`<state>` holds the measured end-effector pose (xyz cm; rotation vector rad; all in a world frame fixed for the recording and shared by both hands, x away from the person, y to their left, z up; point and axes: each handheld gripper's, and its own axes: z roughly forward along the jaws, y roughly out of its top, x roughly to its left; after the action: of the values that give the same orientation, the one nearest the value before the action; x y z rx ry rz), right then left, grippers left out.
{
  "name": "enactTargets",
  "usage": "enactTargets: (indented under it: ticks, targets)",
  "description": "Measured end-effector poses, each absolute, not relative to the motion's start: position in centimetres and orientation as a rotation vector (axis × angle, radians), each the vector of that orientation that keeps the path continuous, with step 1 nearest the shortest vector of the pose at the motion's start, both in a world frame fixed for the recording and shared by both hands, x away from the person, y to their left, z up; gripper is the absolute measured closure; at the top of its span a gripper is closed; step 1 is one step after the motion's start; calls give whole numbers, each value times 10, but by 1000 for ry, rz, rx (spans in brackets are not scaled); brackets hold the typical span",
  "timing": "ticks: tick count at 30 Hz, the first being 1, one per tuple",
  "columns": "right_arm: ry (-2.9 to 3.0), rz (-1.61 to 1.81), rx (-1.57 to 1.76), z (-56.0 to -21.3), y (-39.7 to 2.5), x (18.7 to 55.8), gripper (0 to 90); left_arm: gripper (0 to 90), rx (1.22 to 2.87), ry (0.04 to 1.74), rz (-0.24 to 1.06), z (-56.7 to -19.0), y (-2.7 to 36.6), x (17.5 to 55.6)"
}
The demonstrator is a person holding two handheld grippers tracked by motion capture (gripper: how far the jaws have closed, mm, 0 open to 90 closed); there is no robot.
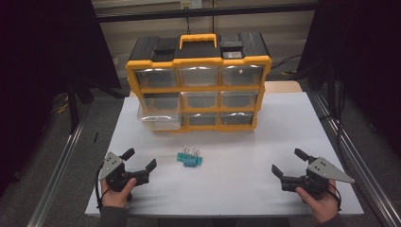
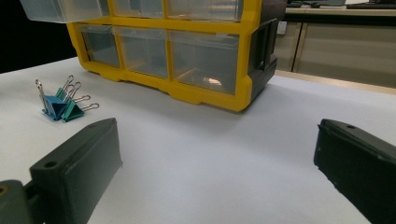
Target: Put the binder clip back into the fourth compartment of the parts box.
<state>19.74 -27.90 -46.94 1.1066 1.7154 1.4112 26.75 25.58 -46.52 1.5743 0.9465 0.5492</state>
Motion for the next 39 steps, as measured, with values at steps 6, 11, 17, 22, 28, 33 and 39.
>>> enactTargets:
  ticks: [6,11,17,22,28,33,39]
  targets:
    - [1710,1417,1106,-468,-278,198,4,17,1581,953,541,-465,249,267]
    - [1727,1423,1097,-468,-277,199,4,16,1591,960,542,-463,242,266]
    - [1728,1422,1094,-469,-276,201,5,17,1622,959,535,-461,226,268]
    - [1719,1425,1108,-469,-276,201,8,18,1655,969,523,-459,207,271]
    - [1724,1426,1096,-469,-276,201,8,21,1706,974,504,-460,187,272]
    - [1721,1429,1096,-468,-276,201,8,38,1771,970,484,-463,174,273]
    - [1727,1430,1096,-468,-276,201,10,55,1833,957,459,-468,160,275]
